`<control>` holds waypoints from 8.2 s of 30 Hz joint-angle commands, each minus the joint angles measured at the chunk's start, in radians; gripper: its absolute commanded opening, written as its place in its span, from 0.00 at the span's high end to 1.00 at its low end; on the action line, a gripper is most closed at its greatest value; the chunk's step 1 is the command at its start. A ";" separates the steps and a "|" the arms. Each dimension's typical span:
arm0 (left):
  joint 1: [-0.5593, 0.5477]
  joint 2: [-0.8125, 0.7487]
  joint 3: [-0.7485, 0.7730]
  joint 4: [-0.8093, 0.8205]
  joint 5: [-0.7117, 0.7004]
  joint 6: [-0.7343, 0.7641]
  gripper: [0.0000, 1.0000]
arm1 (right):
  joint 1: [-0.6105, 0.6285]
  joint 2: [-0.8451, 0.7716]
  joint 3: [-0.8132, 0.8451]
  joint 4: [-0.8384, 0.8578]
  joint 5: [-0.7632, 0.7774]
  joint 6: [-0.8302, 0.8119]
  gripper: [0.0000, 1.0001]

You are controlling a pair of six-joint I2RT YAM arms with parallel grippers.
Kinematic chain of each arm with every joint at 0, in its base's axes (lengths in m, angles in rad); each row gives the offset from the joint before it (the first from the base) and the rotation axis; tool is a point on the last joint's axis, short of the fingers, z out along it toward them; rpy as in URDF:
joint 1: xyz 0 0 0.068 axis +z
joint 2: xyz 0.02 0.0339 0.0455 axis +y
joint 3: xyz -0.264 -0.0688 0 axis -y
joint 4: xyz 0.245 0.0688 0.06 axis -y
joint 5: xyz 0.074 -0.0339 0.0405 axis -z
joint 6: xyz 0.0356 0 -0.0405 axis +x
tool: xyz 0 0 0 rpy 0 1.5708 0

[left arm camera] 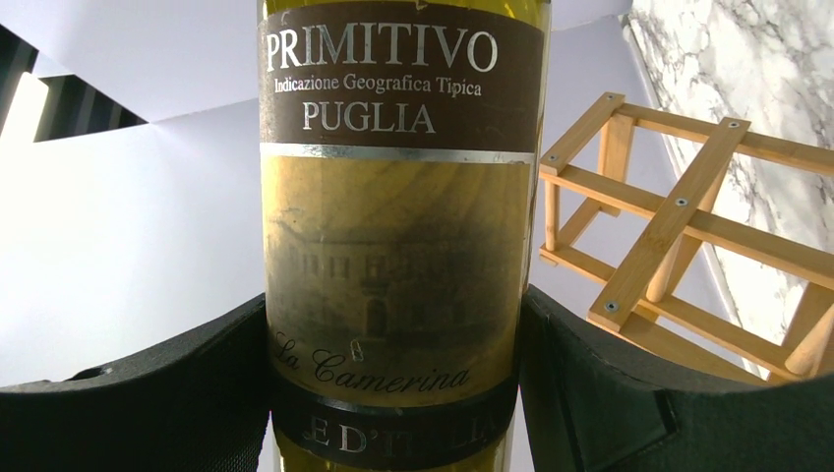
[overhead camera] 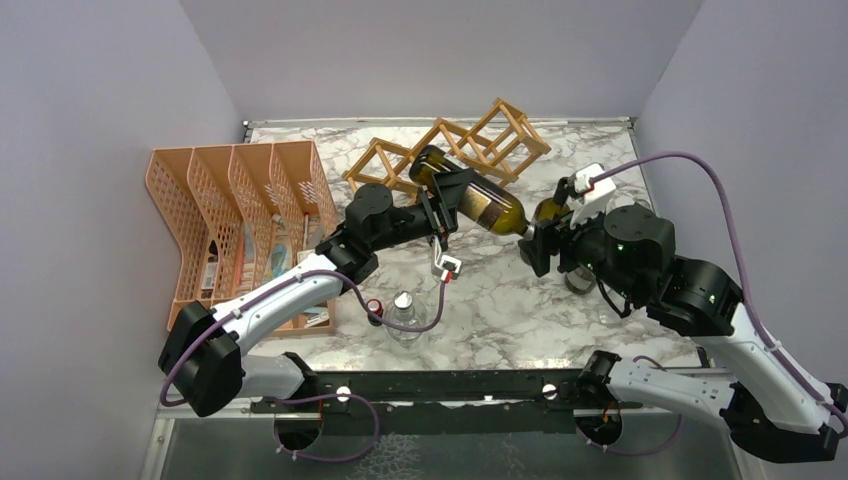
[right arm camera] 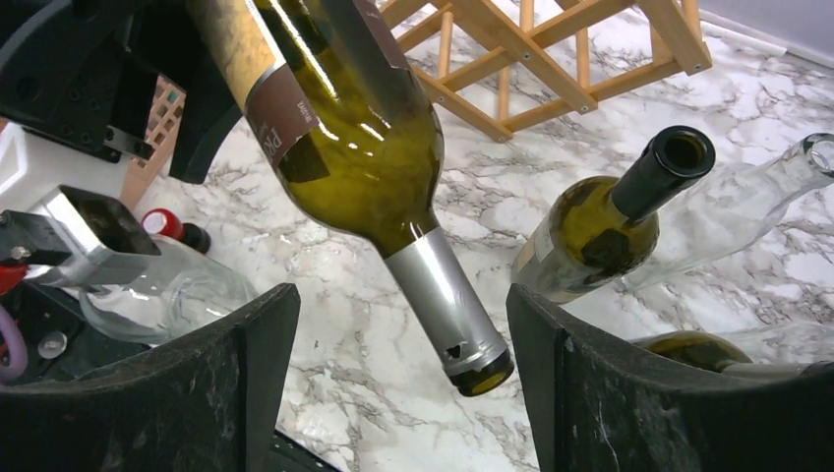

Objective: Put the wine bottle on the wine rack

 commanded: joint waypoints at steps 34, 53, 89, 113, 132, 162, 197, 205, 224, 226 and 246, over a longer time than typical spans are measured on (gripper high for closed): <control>-0.011 -0.051 0.156 -0.072 0.011 -0.120 1.00 | 0.004 0.218 -0.032 0.052 -0.138 0.128 0.99; -0.019 -0.102 0.128 -0.019 -0.029 -0.348 0.01 | 0.003 0.109 -0.042 0.183 0.130 0.230 0.99; 0.042 -0.205 0.269 -0.642 -0.641 -2.044 0.01 | 0.004 0.135 -0.506 0.430 -0.273 0.307 0.99; 0.070 -0.023 0.264 -0.703 -0.751 -1.922 0.01 | 0.003 0.326 -0.632 0.736 -0.205 0.370 0.99; 0.143 0.058 0.283 -0.692 -0.731 -2.019 0.09 | 0.003 0.485 -0.514 0.750 -0.166 0.377 0.99; 0.145 -0.095 0.267 -0.729 -0.708 -2.004 0.10 | -0.031 0.815 -0.208 0.771 -0.082 0.367 0.99; 0.145 -0.171 0.262 -0.744 -0.671 -2.017 0.10 | -0.071 1.036 0.036 0.746 -0.072 0.316 0.60; 0.145 -0.188 0.258 -0.747 -0.677 -2.015 0.10 | -0.075 1.105 0.119 0.738 -0.068 0.318 0.55; 0.145 -0.248 0.319 -0.757 -0.694 -1.981 0.09 | -0.080 0.826 0.030 0.718 -0.158 0.331 0.30; 0.145 -0.264 0.325 -0.758 -0.692 -1.977 0.09 | -0.081 0.768 0.013 0.683 -0.150 0.316 0.30; 0.145 -0.370 0.241 -0.707 -0.553 -1.959 0.05 | -0.093 0.301 -0.043 0.374 0.539 0.061 0.25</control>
